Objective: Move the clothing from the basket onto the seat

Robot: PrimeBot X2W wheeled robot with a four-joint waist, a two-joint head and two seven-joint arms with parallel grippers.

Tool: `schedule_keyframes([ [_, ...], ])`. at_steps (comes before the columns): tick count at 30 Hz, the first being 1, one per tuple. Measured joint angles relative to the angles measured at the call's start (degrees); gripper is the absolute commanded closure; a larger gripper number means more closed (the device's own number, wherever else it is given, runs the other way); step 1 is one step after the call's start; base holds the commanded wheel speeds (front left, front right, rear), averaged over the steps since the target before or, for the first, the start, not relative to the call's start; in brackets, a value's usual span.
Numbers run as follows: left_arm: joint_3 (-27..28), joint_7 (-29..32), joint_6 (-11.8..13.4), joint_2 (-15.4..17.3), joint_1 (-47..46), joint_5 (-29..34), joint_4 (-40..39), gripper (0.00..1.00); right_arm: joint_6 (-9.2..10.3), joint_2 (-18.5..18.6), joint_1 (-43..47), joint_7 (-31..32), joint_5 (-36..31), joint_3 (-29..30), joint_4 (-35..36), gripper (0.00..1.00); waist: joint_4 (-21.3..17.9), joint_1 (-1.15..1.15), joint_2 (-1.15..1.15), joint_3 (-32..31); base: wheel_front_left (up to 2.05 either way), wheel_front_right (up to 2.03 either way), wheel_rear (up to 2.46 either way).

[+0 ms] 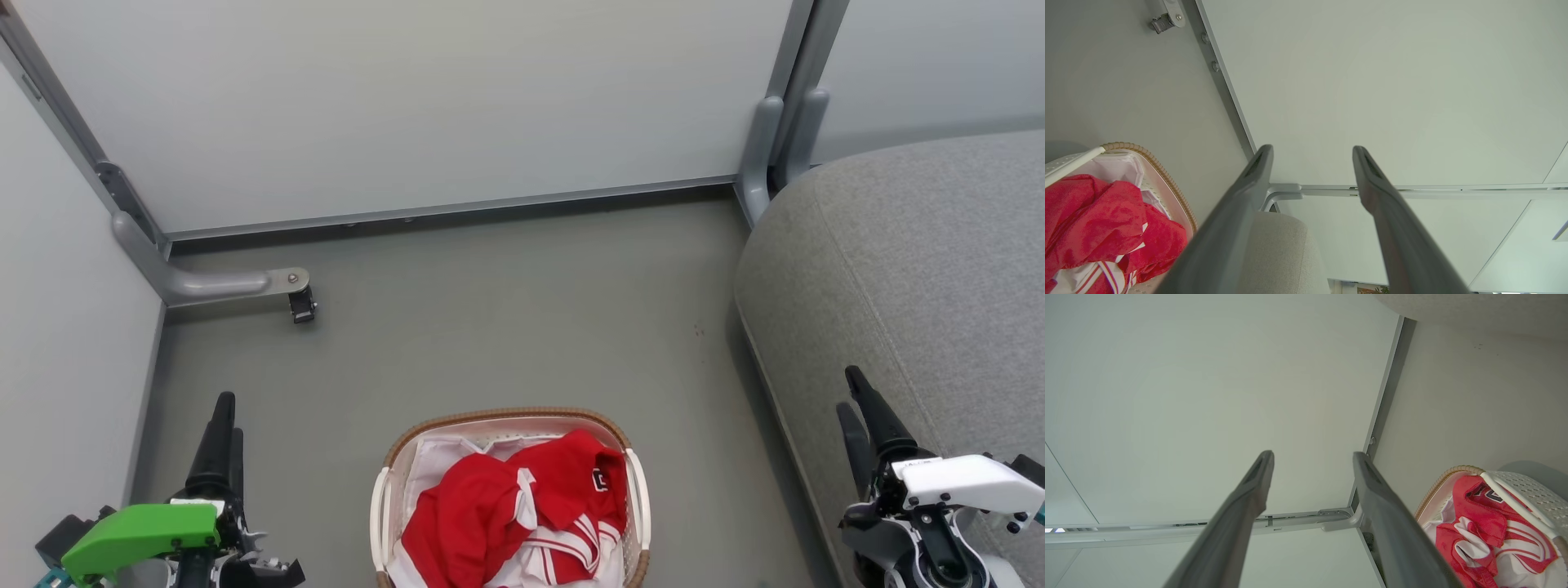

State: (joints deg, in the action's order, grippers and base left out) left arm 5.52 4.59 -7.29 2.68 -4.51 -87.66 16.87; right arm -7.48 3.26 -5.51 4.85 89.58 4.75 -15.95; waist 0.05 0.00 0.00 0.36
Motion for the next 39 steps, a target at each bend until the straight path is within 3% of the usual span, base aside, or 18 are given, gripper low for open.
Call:
schedule_keyframes([
  [22, -4.21, -5.25, 1.86, 1.65, -0.79, 27.52, 0.03, 0.0, 0.0, 2.98, -2.53, -5.5, -23.14, -4.59, -0.65, 0.0, 0.37, 0.0, 0.0, 0.92, 0.0, 0.0, 0.0],
  [39, -9.42, -8.78, 4.3, 3.22, -0.79, 41.94, 0.73, 0.0, 0.0, 3.74, -3.31, -8.94, -37.01, -8.51, -2.42, 0.0, 0.66, 0.0, 0.0, 1.76, 0.0, 0.0, 0.0],
])
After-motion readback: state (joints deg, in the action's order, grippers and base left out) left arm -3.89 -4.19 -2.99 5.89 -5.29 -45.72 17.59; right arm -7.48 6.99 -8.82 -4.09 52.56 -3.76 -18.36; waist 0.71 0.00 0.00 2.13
